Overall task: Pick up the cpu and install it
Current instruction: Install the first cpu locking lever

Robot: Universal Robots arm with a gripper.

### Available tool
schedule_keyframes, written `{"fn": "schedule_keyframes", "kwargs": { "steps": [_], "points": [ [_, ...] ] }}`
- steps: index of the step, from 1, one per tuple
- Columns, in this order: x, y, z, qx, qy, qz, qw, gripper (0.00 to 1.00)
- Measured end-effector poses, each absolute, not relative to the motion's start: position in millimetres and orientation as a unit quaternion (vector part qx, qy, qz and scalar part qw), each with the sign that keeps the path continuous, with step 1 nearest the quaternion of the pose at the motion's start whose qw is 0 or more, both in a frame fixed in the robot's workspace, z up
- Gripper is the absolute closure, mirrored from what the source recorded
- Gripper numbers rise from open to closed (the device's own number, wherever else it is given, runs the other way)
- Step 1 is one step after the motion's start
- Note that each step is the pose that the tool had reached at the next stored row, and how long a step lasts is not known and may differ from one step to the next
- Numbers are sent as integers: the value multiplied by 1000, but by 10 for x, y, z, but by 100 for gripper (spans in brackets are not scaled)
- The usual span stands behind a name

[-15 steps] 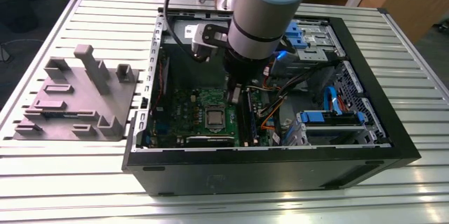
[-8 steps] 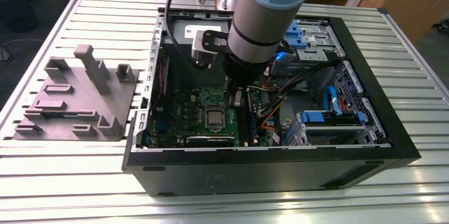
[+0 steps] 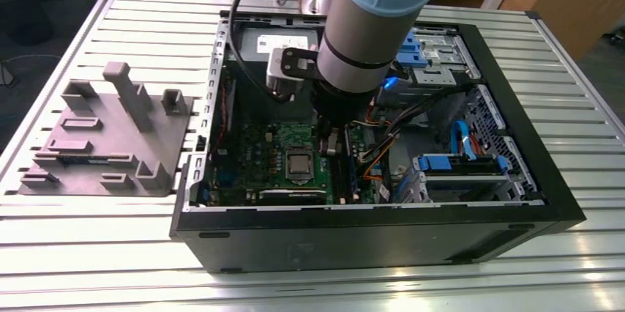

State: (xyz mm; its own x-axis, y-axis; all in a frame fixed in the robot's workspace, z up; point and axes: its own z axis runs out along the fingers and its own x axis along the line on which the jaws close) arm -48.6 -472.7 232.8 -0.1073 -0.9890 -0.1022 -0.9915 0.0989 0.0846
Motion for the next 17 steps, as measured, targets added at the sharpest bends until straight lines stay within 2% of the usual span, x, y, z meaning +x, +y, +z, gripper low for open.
{"fn": "schedule_keyframes", "kwargs": {
  "steps": [14,17],
  "points": [
    [-486,-4727,2327,-668,741,66,10,90],
    [-486,-4726,2326,-668,741,63,7,90]
  ]
}}
